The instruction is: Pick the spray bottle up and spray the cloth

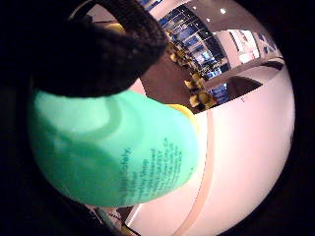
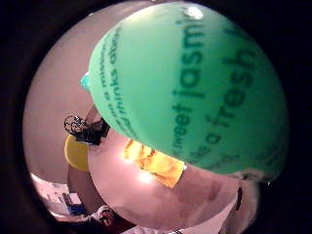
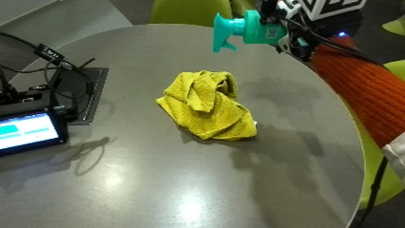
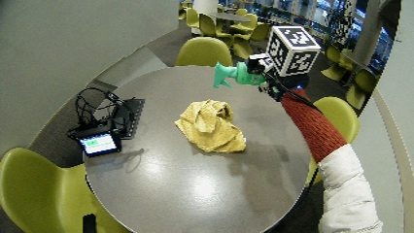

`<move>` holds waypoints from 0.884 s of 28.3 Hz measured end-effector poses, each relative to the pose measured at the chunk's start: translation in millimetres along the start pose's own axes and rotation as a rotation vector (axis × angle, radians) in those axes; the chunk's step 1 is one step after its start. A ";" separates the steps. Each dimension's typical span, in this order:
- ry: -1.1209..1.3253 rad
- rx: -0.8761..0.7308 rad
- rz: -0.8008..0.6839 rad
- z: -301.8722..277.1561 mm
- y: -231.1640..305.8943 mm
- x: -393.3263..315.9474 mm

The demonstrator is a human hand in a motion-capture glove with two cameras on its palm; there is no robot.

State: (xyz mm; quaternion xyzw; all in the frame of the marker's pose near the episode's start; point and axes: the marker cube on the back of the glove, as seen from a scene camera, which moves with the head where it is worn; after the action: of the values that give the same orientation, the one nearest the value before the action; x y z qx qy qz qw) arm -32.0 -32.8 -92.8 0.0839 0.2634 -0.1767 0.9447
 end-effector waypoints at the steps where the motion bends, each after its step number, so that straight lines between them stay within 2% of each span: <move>1: 0.023 -0.006 -0.003 1.0 -0.7 -0.7; 6: 0.126 -0.029 -0.030 3.6 -5.5 -4.4; 15: 0.146 -0.069 -0.049 8.9 -6.6 -11.4; 25: -0.047 -0.079 0.016 17.9 -8.2 -21.4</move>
State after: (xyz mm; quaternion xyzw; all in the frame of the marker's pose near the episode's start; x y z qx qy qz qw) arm -43.8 -38.7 -66.9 0.0445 0.2472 -0.1606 0.9545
